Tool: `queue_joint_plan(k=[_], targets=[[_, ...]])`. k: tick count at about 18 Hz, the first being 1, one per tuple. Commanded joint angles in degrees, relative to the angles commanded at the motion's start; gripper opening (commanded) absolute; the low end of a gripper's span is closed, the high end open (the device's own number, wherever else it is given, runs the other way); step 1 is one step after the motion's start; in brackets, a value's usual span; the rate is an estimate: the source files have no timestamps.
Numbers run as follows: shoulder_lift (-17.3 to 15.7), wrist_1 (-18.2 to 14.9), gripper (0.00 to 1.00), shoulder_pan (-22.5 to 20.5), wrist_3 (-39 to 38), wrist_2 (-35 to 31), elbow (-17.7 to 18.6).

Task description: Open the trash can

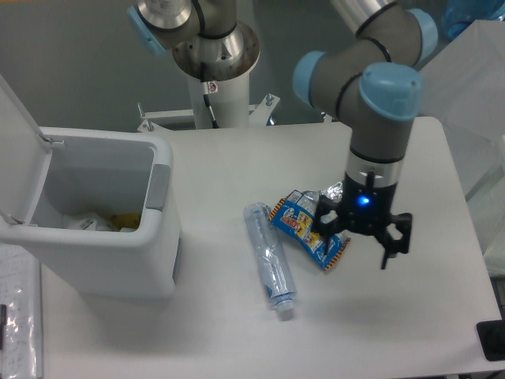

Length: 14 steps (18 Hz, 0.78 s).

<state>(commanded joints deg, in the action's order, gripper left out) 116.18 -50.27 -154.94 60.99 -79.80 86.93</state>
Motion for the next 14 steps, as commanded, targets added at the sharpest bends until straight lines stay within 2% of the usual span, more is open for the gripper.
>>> queue_joint_plan(k=[3,8,14], targets=[[1.85,-1.49,1.0,-0.62,2.54,-1.05,-2.02],[2.29,-10.18,1.0,-1.32,9.13,-3.69,-6.24],[3.09,-10.9,1.0,-1.59,13.45,-7.29,-6.42]])
